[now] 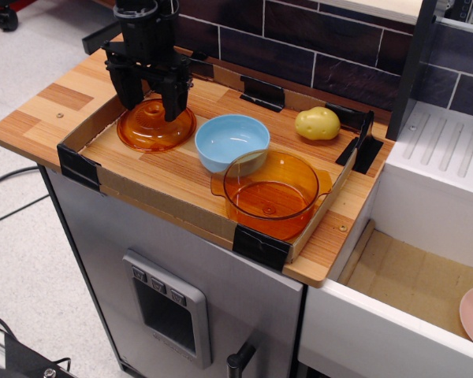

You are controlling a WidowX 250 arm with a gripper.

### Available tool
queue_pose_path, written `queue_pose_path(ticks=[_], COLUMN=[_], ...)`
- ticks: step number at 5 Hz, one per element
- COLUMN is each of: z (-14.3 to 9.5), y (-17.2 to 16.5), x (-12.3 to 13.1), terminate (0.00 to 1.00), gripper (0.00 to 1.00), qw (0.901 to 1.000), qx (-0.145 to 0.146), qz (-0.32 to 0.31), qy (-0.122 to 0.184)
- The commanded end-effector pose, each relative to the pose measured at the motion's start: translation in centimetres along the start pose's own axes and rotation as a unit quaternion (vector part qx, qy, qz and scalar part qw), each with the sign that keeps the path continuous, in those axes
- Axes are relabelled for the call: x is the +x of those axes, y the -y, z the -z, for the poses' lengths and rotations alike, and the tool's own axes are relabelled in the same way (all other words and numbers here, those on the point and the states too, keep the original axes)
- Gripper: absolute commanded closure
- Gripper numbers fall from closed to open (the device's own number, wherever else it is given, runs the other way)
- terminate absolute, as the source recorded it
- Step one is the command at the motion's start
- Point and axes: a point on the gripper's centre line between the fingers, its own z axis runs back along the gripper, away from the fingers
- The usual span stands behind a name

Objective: Put lid on pot

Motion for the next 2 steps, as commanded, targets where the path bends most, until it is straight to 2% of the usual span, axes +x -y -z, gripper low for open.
queue_pose_path(ticks=[1, 2], z=[-0.98, -0.36], y=[0.03, 0.07], x=[1.49, 0.9], terminate=[0.0, 0.0], gripper=[0.0, 0.0], qw=[0.9992, 0.9987], qx=[0.018, 0.032], qz=[-0.011, -0.013], qy=[0.033, 0.037])
